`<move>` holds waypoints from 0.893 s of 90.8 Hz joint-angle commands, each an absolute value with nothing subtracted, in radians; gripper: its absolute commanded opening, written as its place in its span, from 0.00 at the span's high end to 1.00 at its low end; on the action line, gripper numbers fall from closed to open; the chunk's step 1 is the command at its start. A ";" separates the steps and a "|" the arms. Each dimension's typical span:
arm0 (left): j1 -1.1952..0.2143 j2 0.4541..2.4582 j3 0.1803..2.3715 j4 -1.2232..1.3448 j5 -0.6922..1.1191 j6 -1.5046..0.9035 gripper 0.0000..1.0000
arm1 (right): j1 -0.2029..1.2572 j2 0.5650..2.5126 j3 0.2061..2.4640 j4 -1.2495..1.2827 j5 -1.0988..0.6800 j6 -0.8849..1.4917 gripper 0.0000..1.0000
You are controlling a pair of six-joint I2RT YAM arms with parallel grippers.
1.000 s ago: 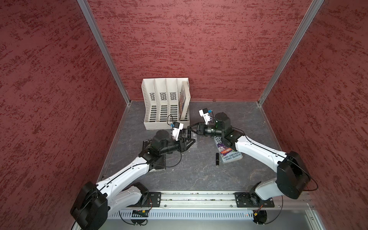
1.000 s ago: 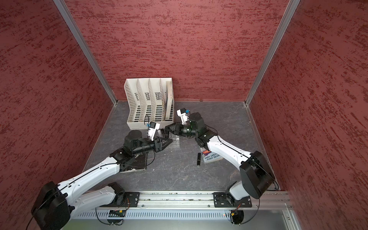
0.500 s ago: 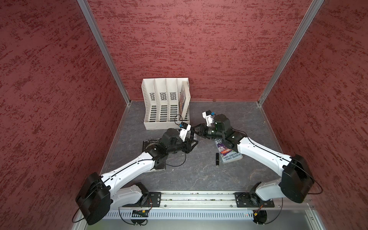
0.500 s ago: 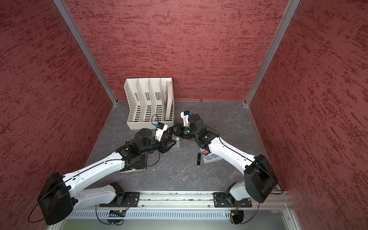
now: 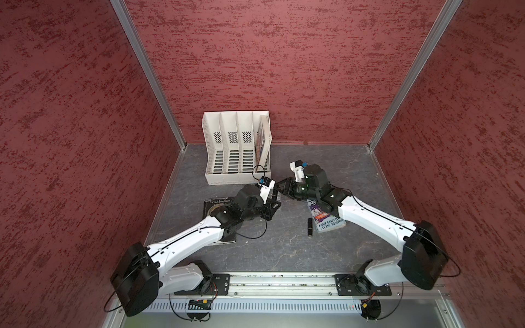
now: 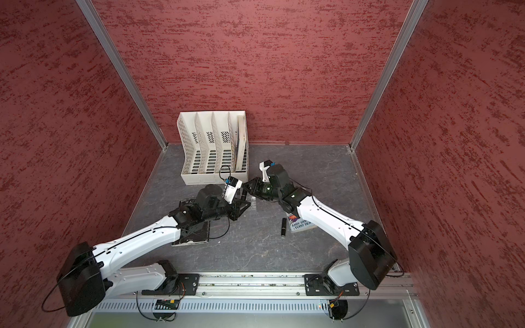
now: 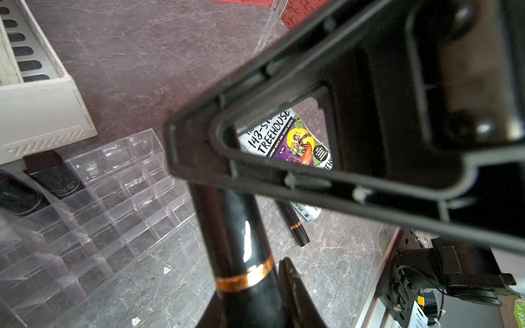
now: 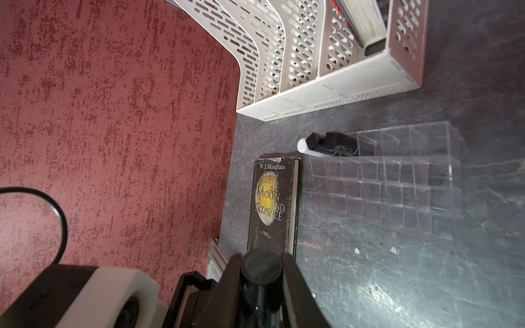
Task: Arrange the lipsticks in the organizer
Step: Pick up the lipstick at the center of the board.
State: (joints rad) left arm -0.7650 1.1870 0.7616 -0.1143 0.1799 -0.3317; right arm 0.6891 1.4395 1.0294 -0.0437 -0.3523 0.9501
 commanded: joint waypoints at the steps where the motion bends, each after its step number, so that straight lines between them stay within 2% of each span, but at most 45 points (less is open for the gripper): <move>1: -0.778 1.188 0.810 -0.082 0.194 -0.301 0.78 | 0.701 1.429 1.050 -0.073 -0.308 0.955 0.85; 27: -0.778 1.205 0.835 -0.091 0.202 -0.314 0.83 | 0.701 1.437 1.054 -0.070 -0.310 0.963 0.80; 34: -0.777 1.207 0.836 -0.092 0.207 -0.316 0.83 | 0.701 1.435 1.058 -0.078 -0.311 0.959 0.75; 45: -0.747 1.203 0.818 -0.071 0.242 -0.342 0.84 | 0.690 1.423 1.082 -0.138 -0.316 0.932 0.61; 56: -0.665 1.204 0.775 0.023 0.390 -0.397 0.84 | 0.641 1.405 1.098 -0.182 -0.405 0.909 0.50; 70: -0.554 1.192 0.692 0.226 0.590 -0.462 0.84 | 0.567 1.387 1.123 -0.215 -0.607 0.872 0.37; 81: -0.470 1.200 0.620 0.451 0.743 -0.552 0.84 | 0.512 1.372 1.156 -0.274 -0.747 0.840 0.33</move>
